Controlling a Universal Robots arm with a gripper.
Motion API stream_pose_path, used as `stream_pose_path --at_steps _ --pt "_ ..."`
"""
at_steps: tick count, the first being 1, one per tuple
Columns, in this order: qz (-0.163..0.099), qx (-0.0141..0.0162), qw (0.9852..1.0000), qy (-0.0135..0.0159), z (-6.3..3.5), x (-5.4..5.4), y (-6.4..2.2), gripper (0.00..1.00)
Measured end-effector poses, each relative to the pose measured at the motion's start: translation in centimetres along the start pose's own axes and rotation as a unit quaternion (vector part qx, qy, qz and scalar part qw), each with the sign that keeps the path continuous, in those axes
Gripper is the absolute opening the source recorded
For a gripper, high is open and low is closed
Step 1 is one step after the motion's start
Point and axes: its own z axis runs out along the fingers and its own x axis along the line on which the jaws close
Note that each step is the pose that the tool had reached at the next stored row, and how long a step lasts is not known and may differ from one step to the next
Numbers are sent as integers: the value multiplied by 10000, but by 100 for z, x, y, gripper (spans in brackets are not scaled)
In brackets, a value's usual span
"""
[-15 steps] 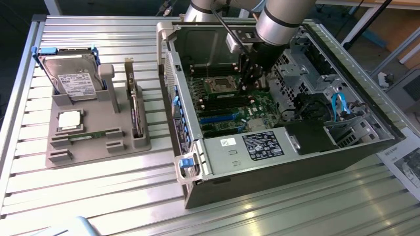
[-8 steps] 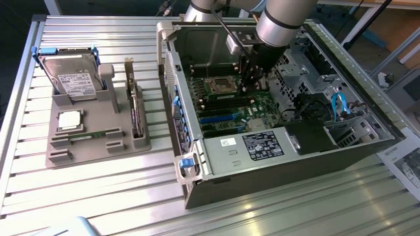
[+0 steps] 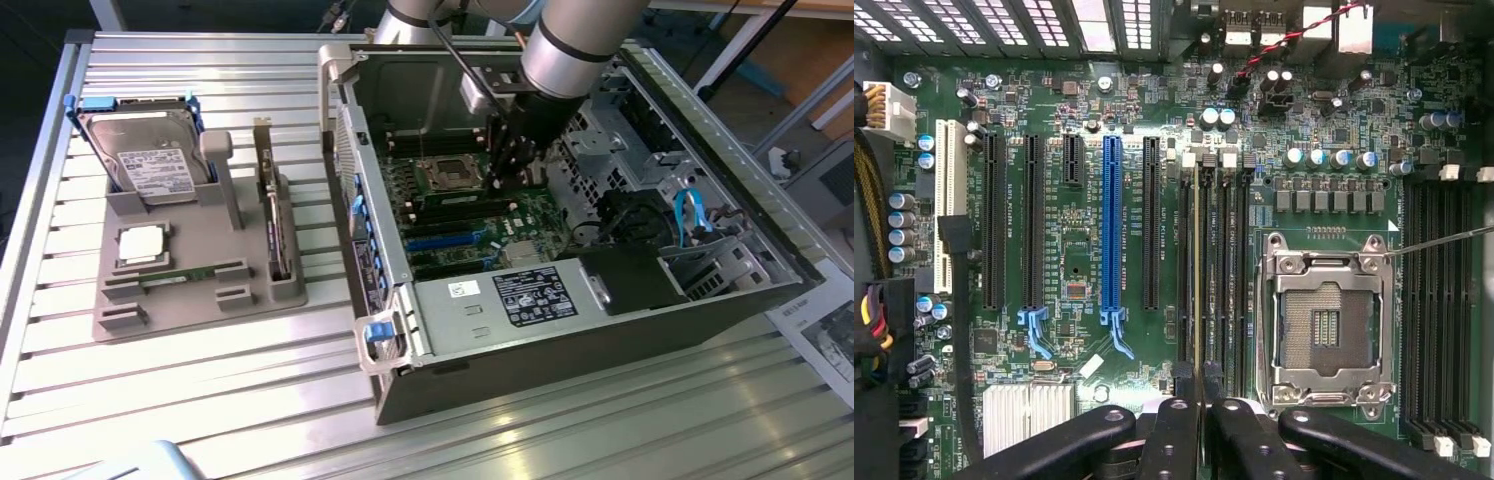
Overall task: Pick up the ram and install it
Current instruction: 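Insert the ram into the slot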
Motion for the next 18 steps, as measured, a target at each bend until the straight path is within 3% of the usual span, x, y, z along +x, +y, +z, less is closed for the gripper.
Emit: stream_pose_path --at_steps 8,18 --pt "0 0 10000 1 79 4 -3 12" --pt "12 1 10000 0 83 4 15 12"
